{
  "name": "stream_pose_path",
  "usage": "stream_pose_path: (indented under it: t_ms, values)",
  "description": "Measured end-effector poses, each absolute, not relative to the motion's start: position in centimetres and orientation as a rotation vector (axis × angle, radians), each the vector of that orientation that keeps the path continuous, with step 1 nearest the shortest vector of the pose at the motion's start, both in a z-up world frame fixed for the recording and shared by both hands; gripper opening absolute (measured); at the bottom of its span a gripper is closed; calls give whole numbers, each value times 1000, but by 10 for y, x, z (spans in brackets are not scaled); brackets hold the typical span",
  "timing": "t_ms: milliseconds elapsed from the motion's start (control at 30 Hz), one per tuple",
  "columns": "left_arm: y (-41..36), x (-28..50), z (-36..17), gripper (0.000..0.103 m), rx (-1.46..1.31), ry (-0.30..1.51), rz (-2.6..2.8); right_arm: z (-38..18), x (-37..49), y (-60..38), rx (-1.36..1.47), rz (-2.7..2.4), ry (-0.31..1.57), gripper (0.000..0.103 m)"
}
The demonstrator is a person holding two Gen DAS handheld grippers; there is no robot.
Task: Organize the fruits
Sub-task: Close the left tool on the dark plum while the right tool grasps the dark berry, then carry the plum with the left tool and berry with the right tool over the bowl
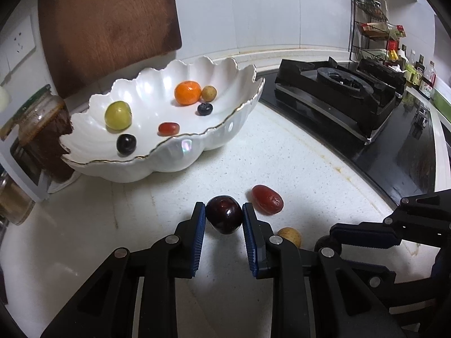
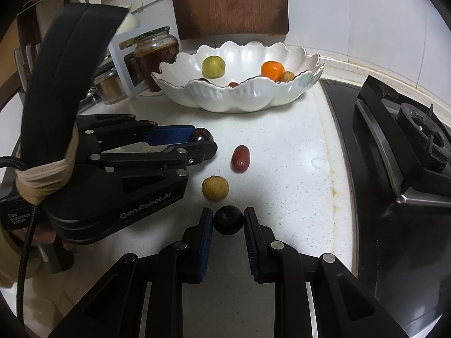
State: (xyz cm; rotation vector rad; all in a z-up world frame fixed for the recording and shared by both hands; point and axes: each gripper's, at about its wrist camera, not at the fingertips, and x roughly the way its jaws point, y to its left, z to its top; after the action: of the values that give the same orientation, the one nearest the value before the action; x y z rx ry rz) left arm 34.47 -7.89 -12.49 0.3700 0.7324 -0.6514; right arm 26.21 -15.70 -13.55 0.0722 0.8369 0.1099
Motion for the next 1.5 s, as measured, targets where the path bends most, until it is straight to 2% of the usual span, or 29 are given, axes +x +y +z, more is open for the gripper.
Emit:
stream_pose_path:
  t_ms: [800, 1500]
  values:
    - [-56, 314, -81, 27, 248, 702, -546, -93, 260, -170, 55, 77, 712, 24]
    - [-52, 293, -33, 27, 134, 607, -433, -36, 258, -188, 12, 71, 542, 24]
